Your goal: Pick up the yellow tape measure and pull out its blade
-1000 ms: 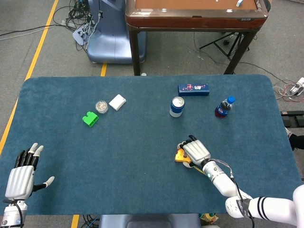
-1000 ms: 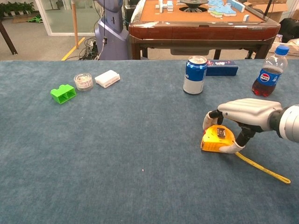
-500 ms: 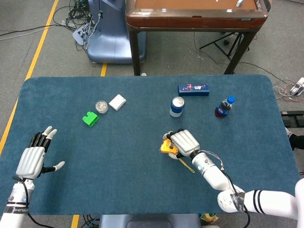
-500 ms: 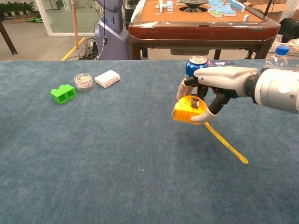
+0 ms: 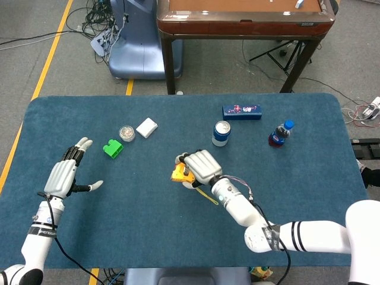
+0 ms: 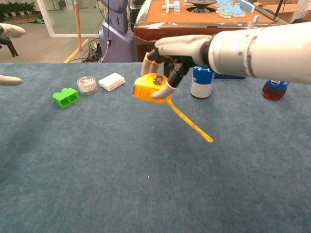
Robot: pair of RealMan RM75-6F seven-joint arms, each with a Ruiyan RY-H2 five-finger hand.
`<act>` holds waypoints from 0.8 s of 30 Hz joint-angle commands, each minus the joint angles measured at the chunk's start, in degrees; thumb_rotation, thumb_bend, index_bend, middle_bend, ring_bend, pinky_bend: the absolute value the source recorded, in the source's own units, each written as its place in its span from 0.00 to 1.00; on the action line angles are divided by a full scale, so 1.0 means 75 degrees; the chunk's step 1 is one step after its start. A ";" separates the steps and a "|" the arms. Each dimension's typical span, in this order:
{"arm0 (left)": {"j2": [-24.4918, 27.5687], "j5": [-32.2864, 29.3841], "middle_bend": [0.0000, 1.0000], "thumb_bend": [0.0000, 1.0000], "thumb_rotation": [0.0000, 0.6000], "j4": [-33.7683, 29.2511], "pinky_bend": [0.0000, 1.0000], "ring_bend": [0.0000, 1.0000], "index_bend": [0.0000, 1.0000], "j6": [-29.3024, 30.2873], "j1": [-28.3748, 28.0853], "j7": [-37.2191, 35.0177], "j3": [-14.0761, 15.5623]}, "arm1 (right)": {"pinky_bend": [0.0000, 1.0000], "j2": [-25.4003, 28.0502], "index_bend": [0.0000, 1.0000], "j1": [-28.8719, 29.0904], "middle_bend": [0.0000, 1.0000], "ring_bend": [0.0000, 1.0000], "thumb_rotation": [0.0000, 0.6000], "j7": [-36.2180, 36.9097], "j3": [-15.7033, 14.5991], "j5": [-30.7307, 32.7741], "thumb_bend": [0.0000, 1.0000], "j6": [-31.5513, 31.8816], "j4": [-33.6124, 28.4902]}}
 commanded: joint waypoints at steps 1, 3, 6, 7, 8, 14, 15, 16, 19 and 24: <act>-0.0257 -0.0400 0.00 0.13 1.00 -0.0025 0.00 0.00 0.00 -0.0035 -0.0177 -0.0052 -0.0181 | 0.29 -0.0353 0.62 0.0315 0.64 0.55 1.00 -0.0168 0.0171 0.0375 0.73 0.0371 0.0123; -0.0378 -0.0642 0.00 0.13 1.00 -0.0051 0.00 0.00 0.00 -0.0085 -0.0274 -0.0096 -0.0261 | 0.29 -0.0534 0.62 0.0512 0.65 0.55 1.00 -0.0224 0.0256 0.0672 0.74 0.0471 0.0190; -0.0489 -0.0929 0.00 0.13 1.00 -0.0091 0.00 0.00 0.00 -0.0211 -0.0399 -0.0186 -0.0333 | 0.29 -0.0734 0.62 0.0789 0.65 0.55 1.00 -0.0372 0.0347 0.1016 0.74 0.0626 0.0326; -0.0509 -0.0999 0.00 0.13 1.00 -0.0104 0.00 0.00 0.00 -0.0256 -0.0431 -0.0209 -0.0341 | 0.29 -0.0800 0.62 0.0872 0.65 0.55 1.00 -0.0396 0.0391 0.1110 0.74 0.0658 0.0380; -0.0536 -0.1078 0.00 0.13 1.00 -0.0120 0.00 0.00 0.00 -0.0305 -0.0471 -0.0246 -0.0352 | 0.29 -0.0894 0.62 0.0976 0.65 0.55 1.00 -0.0433 0.0437 0.1227 0.74 0.0715 0.0468; -0.0702 -0.1370 0.00 0.13 1.00 -0.0139 0.00 0.00 0.00 -0.0392 -0.0610 -0.0315 -0.0351 | 0.29 -0.1412 0.63 0.1322 0.65 0.55 1.00 -0.0483 0.0553 0.1585 0.74 0.0928 0.0965; -0.0751 -0.1395 0.00 0.13 1.00 -0.0139 0.00 0.00 0.00 -0.0377 -0.0634 -0.0309 -0.0342 | 0.29 -0.1515 0.63 0.1382 0.65 0.55 1.00 -0.0494 0.0560 0.1629 0.74 0.0945 0.1076; -0.0793 -0.1404 0.00 0.13 1.00 -0.0135 0.00 0.00 0.00 -0.0359 -0.0651 -0.0301 -0.0332 | 0.29 -0.1588 0.63 0.1417 0.65 0.55 1.00 -0.0480 0.0577 0.1665 0.74 0.0943 0.1139; -0.0969 -0.1445 0.00 0.13 1.00 -0.0086 0.00 0.00 0.00 -0.0299 -0.0718 -0.0269 -0.0307 | 0.29 -0.1798 0.63 0.1517 0.65 0.55 1.00 -0.0402 0.0665 0.1740 0.74 0.0952 0.1304; -0.1261 -0.1509 0.00 0.13 1.00 -0.0006 0.00 0.00 0.00 -0.0277 -0.0852 -0.0246 -0.0278 | 0.29 -0.2090 0.64 0.1656 0.65 0.55 1.00 -0.0331 0.0802 0.1758 0.74 0.1089 0.1519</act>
